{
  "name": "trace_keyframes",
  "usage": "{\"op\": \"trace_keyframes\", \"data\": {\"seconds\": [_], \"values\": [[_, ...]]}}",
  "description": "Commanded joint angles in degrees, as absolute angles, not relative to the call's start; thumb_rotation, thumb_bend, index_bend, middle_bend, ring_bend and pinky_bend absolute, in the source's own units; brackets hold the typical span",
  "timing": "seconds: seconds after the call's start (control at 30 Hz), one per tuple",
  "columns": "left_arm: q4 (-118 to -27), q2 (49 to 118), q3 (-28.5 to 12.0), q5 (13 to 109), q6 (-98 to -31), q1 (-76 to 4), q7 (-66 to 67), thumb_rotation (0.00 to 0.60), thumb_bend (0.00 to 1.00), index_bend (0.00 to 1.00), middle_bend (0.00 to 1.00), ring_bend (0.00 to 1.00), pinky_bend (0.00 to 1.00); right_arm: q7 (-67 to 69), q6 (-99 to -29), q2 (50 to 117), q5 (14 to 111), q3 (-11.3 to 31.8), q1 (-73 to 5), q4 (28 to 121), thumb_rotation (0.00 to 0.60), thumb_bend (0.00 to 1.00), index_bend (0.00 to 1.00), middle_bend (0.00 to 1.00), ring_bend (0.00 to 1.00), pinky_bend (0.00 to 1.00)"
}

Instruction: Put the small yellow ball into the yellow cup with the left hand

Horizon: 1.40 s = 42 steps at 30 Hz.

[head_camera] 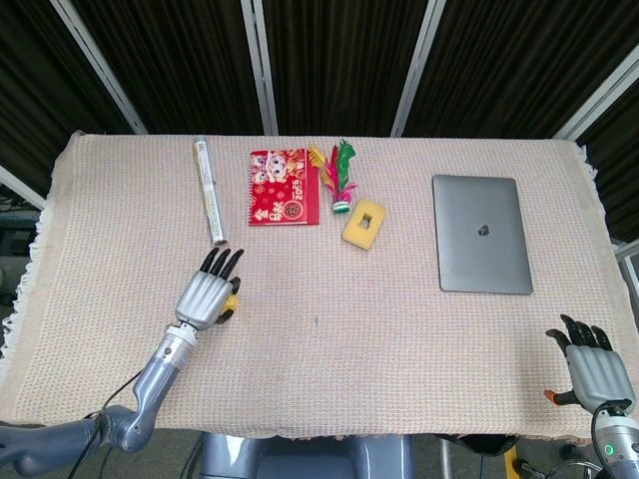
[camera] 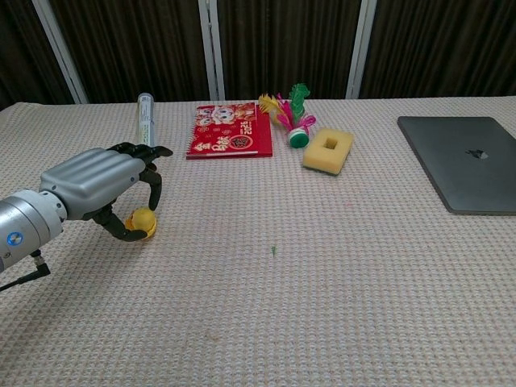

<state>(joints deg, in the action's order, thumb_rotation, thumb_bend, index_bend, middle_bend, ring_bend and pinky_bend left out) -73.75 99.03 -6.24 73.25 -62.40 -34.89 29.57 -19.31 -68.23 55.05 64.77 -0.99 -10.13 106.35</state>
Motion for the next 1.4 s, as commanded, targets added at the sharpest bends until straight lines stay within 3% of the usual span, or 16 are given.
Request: {"op": "trace_keyframes", "data": {"seconds": [0.03,0.4,0.6,0.83,1.03,1.23,1.4], "values": [[-73.9,98.77,-6.16,73.33,-62.41,-34.88,29.6,0.6,0.21,0.45,0.0,0.0,0.02,-19.32,-68.27,55.05,64.81,-1.0,-10.12,106.36,0.6,0.0,0.2,0.0,0.0,0.0],[-75.25,96.83,-5.48,74.25,-62.04,-34.75,28.1,0.6,0.12,0.36,0.0,0.0,0.01,-19.48,-68.42,55.1,64.85,-1.01,-10.08,106.41,0.6,0.0,0.2,0.0,0.0,0.0],[-77.88,93.23,-4.88,76.46,-62.53,-34.77,26.97,0.6,0.12,0.34,0.0,0.0,0.01,-19.44,-68.36,55.11,64.79,-1.02,-10.08,106.33,0.6,0.0,0.2,0.0,0.0,0.0],[-85.72,77.62,-2.26,81.26,-65.88,-32.28,25.94,0.6,0.13,0.31,0.0,0.0,0.0,-19.5,-68.77,55.05,64.98,-1.09,-9.87,106.33,0.6,0.0,0.21,0.0,0.0,0.0],[-93.54,67.3,3.2,84.75,-70.08,-26.56,22.9,0.6,0.13,0.28,0.0,0.0,0.0,-19.81,-70.27,55.81,65.86,-0.89,-9.47,106.0,0.6,0.0,0.22,0.0,0.0,0.0],[-91.9,67.44,7.29,86.94,-73.99,-21.06,19.84,0.6,0.13,0.26,0.0,0.0,0.0,-19.63,-70.45,56.02,65.96,-0.79,-9.36,106.0,0.6,0.0,0.22,0.0,0.0,0.0],[-88.18,70.4,7.94,86.77,-76.38,-17.57,16.37,0.6,0.13,0.25,0.0,0.0,0.0,-19.65,-70.16,56.04,65.8,-0.73,-9.46,105.98,0.6,0.0,0.22,0.0,0.0,0.0]]}}
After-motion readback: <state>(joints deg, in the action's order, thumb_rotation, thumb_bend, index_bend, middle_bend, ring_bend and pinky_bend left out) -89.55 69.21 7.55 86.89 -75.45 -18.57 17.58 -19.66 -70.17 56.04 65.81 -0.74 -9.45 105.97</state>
